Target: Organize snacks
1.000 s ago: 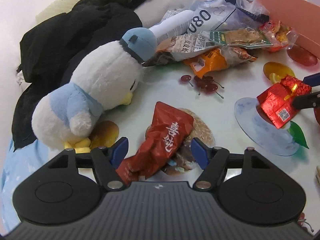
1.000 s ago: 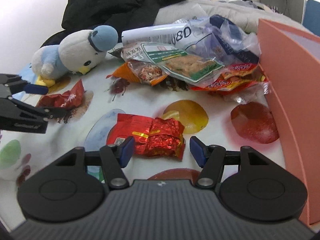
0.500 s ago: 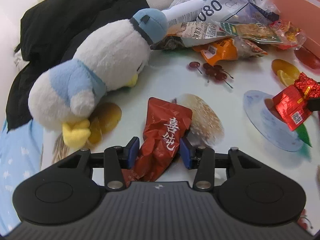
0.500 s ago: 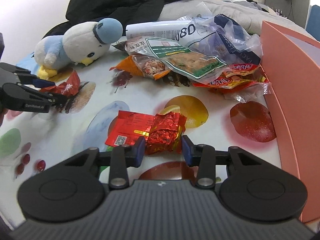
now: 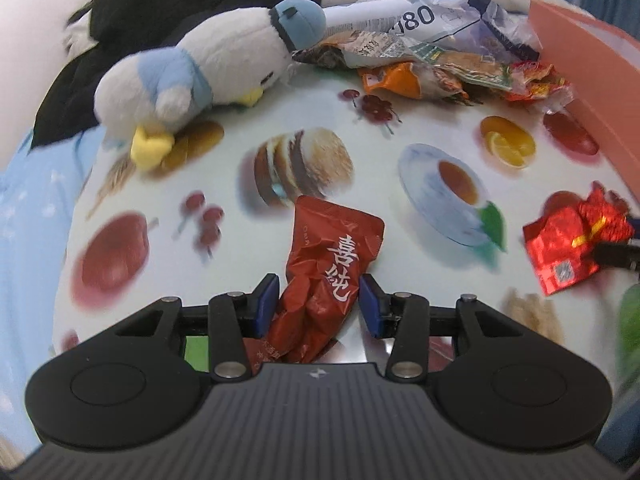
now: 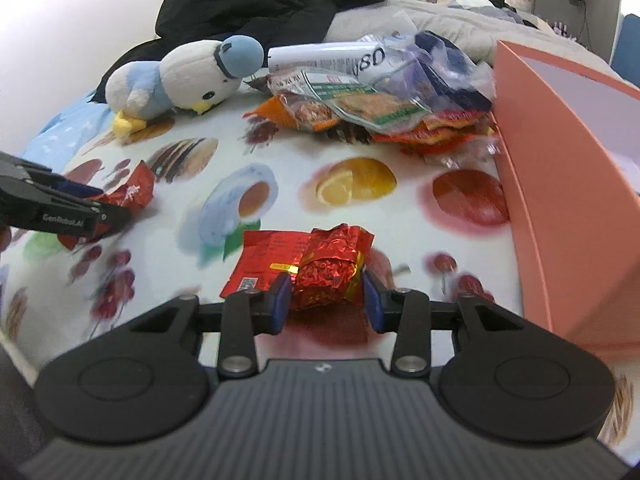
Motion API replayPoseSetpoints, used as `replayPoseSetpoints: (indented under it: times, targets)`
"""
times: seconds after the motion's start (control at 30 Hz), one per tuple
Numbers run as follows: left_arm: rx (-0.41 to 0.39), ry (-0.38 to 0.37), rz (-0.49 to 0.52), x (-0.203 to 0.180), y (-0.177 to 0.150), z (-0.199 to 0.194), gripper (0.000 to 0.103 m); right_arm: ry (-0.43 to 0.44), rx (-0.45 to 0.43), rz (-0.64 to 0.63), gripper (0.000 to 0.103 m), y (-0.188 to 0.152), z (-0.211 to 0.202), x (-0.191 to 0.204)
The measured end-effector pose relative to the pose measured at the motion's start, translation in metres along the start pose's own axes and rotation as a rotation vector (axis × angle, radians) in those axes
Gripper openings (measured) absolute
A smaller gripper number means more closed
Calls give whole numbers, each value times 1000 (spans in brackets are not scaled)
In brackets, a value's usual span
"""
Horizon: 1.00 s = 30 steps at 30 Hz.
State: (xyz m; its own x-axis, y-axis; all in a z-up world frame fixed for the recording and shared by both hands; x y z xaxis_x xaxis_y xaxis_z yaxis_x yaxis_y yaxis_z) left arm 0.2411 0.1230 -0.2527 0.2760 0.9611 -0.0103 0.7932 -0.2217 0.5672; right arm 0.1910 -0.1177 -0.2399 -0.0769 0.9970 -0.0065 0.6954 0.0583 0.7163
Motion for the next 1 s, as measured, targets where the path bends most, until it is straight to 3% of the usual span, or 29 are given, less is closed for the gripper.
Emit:
replayPoseSetpoints:
  times: [0.53,0.67,0.8,1.0]
  targets:
    - [-29,-107,-288,-92,-35,-33,50,-23,64,48,44,-47,-47,-53]
    - [-33,-146,-304,-107,-34,-30,52,-31,91,70,50,-54,-48,-65]
    - [-58,-153,-281,-109,-33,-33,75,-38,98,107,63,-55,-48,-75]
    - [-39,-128,-188,-110,-34,-27,74,-54,72,147,62,-57,-44,-80]
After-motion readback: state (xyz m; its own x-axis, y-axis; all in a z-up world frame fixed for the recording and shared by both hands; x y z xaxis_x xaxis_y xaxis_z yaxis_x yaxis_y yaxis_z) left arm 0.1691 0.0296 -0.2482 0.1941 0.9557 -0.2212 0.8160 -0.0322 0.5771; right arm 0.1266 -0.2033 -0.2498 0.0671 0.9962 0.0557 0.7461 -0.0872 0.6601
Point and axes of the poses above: each gripper's, at about its wrist camera, not at the fingertips, and z roughly the way its jaws point, x to its left, y to its top, the point moved 2 cm from there along z, roughly the way its jaws point, and after that the axes turned 8 degrees about -y, right-handed, at the moved point
